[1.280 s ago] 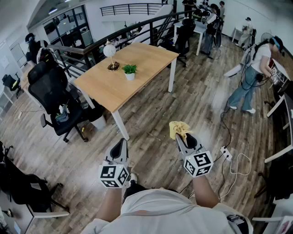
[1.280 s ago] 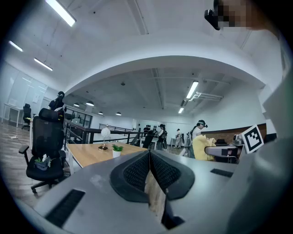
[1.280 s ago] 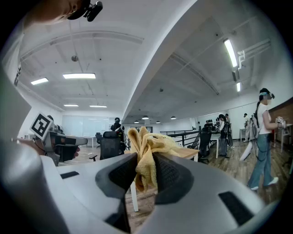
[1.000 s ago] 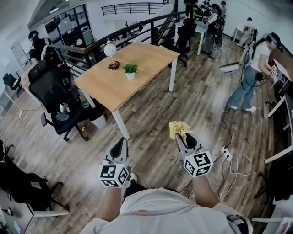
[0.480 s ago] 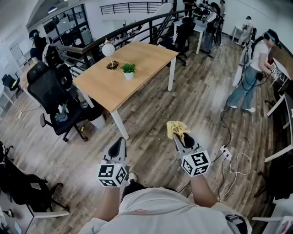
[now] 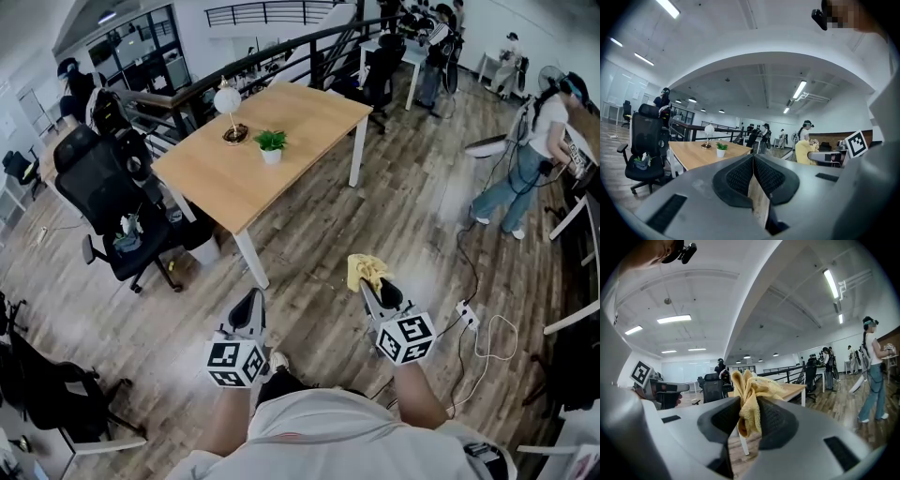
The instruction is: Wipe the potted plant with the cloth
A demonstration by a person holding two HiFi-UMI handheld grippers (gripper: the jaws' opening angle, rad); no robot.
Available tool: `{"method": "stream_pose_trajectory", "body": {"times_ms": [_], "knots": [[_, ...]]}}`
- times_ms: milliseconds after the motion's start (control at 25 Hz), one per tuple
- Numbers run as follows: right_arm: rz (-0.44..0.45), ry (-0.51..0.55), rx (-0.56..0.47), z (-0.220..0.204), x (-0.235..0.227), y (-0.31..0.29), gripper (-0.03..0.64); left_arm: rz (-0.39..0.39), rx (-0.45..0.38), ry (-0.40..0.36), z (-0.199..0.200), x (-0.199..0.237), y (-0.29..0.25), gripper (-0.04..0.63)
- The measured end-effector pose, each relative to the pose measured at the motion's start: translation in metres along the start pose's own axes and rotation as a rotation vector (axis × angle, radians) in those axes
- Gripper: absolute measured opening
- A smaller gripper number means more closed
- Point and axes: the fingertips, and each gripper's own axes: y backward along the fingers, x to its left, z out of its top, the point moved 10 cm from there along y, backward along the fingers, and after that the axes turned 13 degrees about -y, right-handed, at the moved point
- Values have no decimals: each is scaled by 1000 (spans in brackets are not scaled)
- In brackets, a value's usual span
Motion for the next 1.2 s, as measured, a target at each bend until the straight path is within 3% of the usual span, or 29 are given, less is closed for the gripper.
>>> {"method": "stream_pose_trajectory", "body": {"times_ms": [240, 600, 920, 1200], "knots": [[-23, 13, 30, 7, 13, -55, 156, -26, -1, 36, -6, 51, -32, 15], [-78, 36, 9, 30, 50, -141, 156, -94, -30, 17, 7, 148, -88, 15], [-106, 37, 55, 34, 41, -191, 155, -109, -5, 65, -8, 181, -123, 15], [-38, 35, 67, 53, 0, -260, 156, -55, 9, 56, -4, 197, -183, 15]]}}
